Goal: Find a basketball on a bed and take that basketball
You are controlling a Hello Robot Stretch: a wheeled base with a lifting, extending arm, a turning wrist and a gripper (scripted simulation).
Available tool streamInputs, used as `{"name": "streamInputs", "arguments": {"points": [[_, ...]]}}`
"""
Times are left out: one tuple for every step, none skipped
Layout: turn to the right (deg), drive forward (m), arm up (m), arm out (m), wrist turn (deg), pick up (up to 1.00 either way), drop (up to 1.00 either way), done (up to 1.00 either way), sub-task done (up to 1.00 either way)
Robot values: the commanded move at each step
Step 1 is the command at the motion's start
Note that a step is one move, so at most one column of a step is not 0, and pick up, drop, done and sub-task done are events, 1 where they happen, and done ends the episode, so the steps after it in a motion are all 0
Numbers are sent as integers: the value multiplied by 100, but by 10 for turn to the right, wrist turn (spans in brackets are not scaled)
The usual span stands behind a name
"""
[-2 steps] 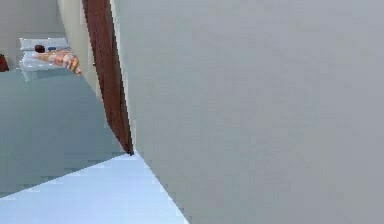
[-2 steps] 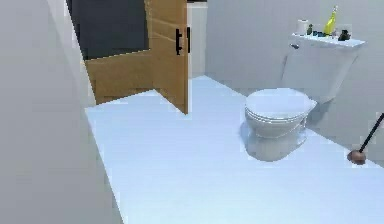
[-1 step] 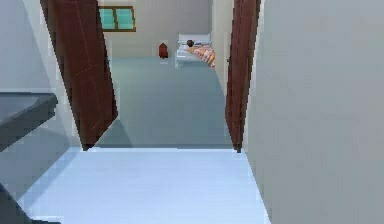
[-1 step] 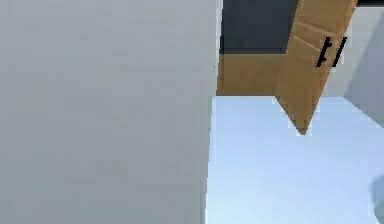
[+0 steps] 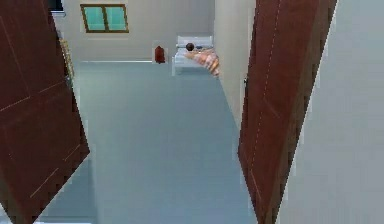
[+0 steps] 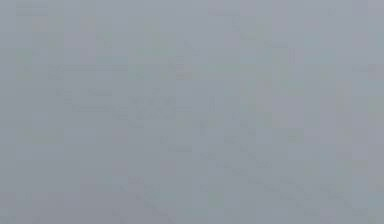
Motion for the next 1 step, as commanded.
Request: {"name": "streamInputs", "arguments": {"points": [[-30, 0, 0, 0, 0, 0, 0, 0, 0]]}}
